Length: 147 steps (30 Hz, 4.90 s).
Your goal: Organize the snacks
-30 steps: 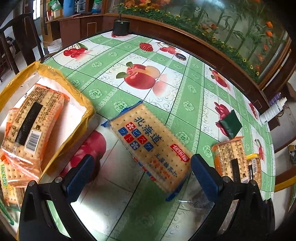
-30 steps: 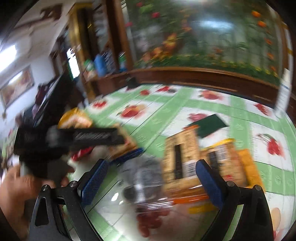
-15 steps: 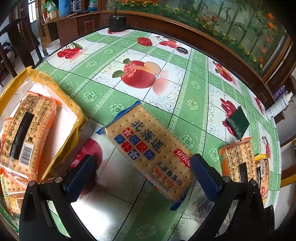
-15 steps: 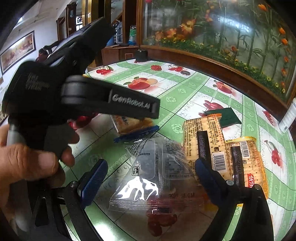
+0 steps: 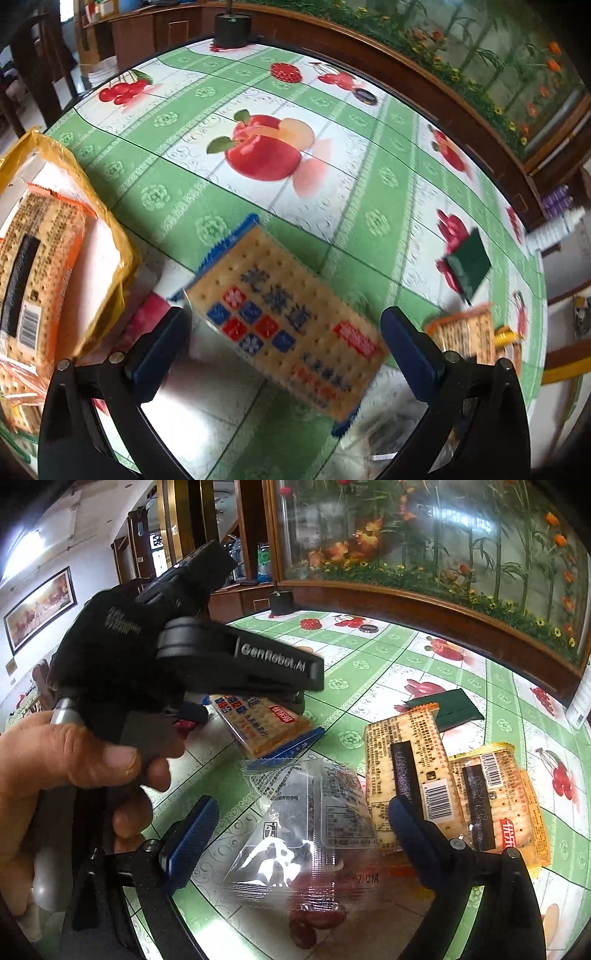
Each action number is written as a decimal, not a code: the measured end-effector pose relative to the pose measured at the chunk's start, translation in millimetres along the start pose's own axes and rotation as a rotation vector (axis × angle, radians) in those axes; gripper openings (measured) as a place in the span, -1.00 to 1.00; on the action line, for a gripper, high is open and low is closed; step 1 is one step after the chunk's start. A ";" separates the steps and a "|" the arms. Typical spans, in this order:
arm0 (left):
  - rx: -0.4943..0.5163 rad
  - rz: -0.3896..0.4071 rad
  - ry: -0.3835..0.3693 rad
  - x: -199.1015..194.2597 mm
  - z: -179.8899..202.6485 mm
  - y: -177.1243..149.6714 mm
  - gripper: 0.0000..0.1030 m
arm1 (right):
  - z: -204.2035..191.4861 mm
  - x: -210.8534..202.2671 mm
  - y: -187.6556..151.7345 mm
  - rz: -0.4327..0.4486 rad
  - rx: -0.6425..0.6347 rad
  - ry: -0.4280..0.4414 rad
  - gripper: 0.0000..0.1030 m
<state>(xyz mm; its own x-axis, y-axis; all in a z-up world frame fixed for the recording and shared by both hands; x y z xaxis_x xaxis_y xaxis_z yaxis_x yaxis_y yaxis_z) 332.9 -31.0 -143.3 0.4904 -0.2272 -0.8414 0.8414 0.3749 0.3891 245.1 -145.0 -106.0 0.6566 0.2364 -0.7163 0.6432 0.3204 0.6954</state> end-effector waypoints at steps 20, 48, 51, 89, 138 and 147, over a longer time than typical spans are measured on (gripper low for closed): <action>0.382 0.012 0.052 -22.1 -7.7 -46.4 0.82 | -6.6 2.0 -3.1 -0.014 -0.032 -0.020 0.32; 0.404 0.065 0.035 -21.0 4.8 -34.6 0.05 | 6.2 5.1 -7.8 -0.063 0.073 -0.006 0.13; 0.412 0.096 0.017 -36.5 3.0 -47.6 0.05 | 6.3 -2.3 -12.6 -0.084 0.066 -0.027 0.11; 0.296 0.405 0.090 -198.9 -137.1 -106.4 0.06 | -69.4 -79.6 -12.1 0.045 0.282 0.210 -0.50; 0.268 0.418 0.200 -209.4 -194.0 -48.8 0.06 | -211.2 -29.0 87.7 0.051 0.134 0.114 0.03; 0.279 0.388 0.202 -196.6 -193.2 -46.5 0.06 | -208.3 -10.7 108.7 0.048 0.138 0.116 0.03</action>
<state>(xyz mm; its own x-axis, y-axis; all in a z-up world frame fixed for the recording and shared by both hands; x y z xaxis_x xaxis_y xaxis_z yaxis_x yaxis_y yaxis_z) 153.5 169.8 -68.4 0.7482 0.0694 -0.6599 0.6481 0.1365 0.7492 225.9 78.4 -34.9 0.6429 0.3554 -0.6785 0.6654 0.1797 0.7246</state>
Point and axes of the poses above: each gripper's, at about its wrist camera, not at the fingertips, and x roughly the way its jaws point, z to its right, y to its top, the point moved 9 cm from there along x, roughly the way its jaws point, and after that the axes turned 11 degrees about -y, right-handed, at the moved point
